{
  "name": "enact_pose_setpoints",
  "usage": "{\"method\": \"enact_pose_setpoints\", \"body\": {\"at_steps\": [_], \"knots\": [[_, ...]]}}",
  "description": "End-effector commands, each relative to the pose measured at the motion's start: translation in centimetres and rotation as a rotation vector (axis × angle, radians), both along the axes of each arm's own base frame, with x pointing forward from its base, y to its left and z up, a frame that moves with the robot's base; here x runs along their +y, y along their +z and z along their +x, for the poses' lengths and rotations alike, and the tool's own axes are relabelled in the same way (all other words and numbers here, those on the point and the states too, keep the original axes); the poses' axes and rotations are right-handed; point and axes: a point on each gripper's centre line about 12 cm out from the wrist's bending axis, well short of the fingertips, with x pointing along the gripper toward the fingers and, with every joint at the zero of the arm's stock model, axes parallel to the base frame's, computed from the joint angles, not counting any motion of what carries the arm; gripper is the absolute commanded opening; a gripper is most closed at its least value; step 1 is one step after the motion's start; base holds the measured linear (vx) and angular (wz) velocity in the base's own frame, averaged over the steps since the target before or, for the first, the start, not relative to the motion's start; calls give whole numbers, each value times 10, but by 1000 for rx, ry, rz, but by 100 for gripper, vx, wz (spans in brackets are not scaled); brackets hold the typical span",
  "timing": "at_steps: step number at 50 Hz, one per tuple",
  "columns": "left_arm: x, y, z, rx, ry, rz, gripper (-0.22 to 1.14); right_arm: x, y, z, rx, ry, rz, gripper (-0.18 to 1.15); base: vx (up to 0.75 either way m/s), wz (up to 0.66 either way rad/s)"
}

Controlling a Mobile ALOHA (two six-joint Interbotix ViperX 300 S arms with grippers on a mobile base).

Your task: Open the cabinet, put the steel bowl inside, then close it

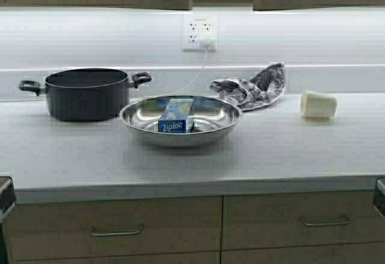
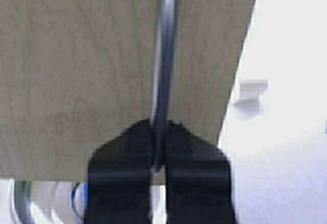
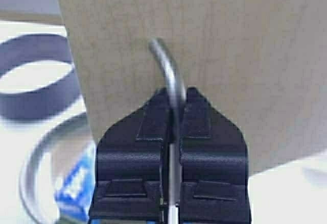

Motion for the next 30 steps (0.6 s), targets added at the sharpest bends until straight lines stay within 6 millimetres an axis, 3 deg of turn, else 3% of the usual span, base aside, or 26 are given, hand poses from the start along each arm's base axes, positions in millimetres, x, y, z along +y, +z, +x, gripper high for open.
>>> {"method": "enact_pose_setpoints", "body": {"at_steps": [1,20,30], "knots": [[21,32,-13,-48,19,-56,3,4,-1,-11,11,33,-34,8,-12,-12],[79,36,-59,-40,73,-62,3,-14,2,-23,35,1,-54,8,-7,-5],[95,44,-80,-45,70,-67,4,-25,-2,-28,70,-25,-62,8,0,3]]}}
